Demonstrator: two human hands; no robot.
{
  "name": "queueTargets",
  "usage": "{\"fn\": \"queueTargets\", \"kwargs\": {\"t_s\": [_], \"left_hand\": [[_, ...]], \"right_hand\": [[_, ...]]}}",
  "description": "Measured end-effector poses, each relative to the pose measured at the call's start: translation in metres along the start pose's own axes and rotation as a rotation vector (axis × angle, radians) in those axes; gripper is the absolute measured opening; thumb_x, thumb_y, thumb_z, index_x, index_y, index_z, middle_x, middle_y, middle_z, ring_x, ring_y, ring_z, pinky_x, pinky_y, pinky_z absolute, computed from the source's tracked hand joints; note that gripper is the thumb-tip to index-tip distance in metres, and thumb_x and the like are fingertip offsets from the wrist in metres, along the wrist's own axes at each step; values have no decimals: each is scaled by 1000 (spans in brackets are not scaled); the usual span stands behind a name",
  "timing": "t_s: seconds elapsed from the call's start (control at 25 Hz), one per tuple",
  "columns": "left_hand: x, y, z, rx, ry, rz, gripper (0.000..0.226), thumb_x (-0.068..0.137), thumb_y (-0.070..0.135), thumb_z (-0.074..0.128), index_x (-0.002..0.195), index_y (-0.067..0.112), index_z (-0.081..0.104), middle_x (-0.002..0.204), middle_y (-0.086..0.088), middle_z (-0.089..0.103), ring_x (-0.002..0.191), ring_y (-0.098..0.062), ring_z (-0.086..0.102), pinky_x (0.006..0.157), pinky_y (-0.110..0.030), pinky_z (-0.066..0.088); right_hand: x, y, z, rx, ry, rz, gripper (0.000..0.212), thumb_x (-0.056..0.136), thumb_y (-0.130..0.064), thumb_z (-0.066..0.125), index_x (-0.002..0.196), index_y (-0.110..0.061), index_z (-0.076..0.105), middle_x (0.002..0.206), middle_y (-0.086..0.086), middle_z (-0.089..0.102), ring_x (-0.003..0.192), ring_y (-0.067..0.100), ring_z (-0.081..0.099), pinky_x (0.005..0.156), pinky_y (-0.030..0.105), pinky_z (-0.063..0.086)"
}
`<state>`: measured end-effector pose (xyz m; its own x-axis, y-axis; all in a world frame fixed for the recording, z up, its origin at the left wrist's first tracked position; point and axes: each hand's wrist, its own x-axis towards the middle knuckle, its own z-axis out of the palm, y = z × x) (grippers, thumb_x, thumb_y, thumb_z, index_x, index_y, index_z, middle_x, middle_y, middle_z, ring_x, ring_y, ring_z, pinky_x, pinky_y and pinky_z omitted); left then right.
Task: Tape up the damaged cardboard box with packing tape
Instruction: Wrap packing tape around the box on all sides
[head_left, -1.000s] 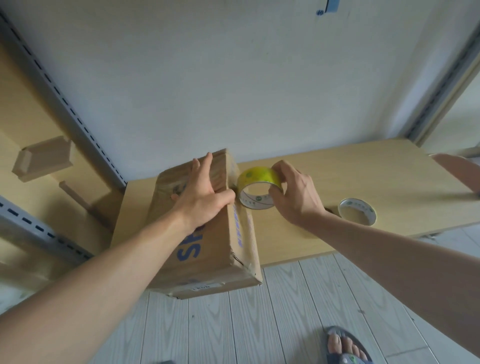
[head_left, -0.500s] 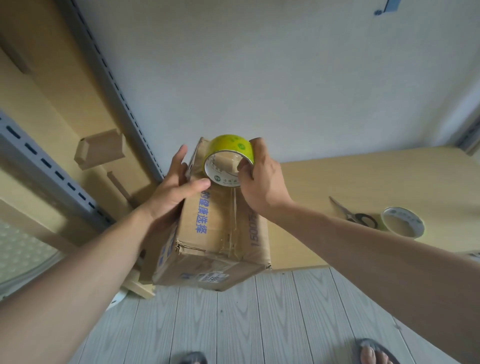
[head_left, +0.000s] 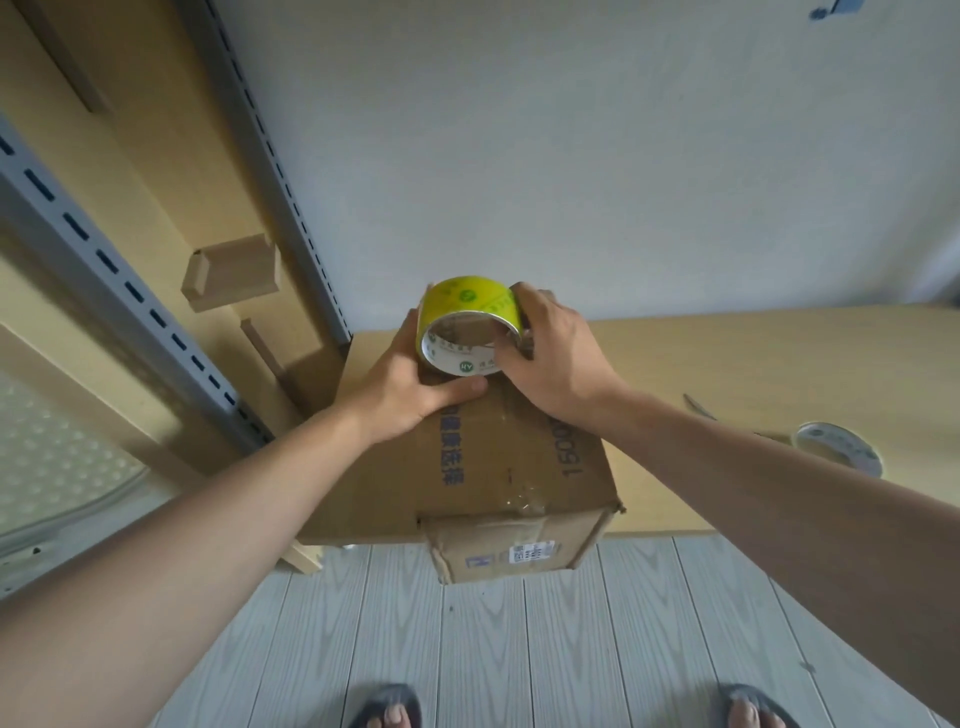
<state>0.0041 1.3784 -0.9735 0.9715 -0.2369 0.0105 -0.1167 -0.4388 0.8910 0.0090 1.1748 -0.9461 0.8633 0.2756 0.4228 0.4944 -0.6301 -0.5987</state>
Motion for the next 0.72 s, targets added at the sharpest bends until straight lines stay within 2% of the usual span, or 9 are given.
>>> {"fn": "queueTargets", "kwargs": {"t_s": [0.04,0.12,0.24,0.32,0.36,0.44,0.56,0.72], "left_hand": [[2,2,3,22,8,9,100,64,55,86,145,12,46,134,0,64,126,-11,59,111,-34,45],[5,5,11,46,-3,17,98,60,57,85,141,15,49,131,4,65,122,-7,60,105,-25,47],[8,9,17,42,-55,23,104,59,59,86,145,17,43,136,2,59,127,-9,57,96,-18,49],[12,5,15,92,-72,31,116,61,70,82,154,24,31,155,-3,42,145,-16,39,112,-29,42],[13,2,14,144,-91,47,122,63,77,76,159,28,20,166,-2,22,154,-16,21,122,-35,28],[9,3,13,241,-116,35,137,57,92,64,162,29,4,168,17,-8,153,2,-8,125,-28,5],[8,9,14,261,-132,39,141,55,97,58,163,27,-1,164,27,-15,147,14,-14,124,-26,1],[8,10,12,278,-149,7,138,55,97,57,162,32,-2,164,28,-15,147,15,-12,124,-26,2]], "right_hand": [[0,1,-2,4,-14,2,13,87,-16,57,93,-15,46,77,-11,43,78,26,50,68,41,44],[-1,2,-7,12,-41,2,13,89,-14,53,92,-18,42,76,-12,43,78,27,49,65,39,41],[2,2,-18,-89,-87,-34,11,89,-17,52,92,-20,42,79,2,54,77,32,52,61,38,42],[10,3,-36,-157,-79,-46,11,84,-19,54,95,-17,52,82,7,61,74,34,56,59,37,46],[12,4,-47,-169,-72,-44,17,82,-19,55,98,-18,57,82,5,62,73,33,57,60,36,48],[8,11,-71,-214,-76,-42,25,81,-16,57,105,-20,62,85,2,64,75,30,58,61,35,49],[-1,14,-97,-319,-129,-43,31,83,-6,57,111,-19,62,86,-2,60,76,28,56,61,32,42],[-3,27,-121,-578,-137,35,36,78,3,51,103,-21,60,88,-3,55,76,26,51,59,29,31]]}}
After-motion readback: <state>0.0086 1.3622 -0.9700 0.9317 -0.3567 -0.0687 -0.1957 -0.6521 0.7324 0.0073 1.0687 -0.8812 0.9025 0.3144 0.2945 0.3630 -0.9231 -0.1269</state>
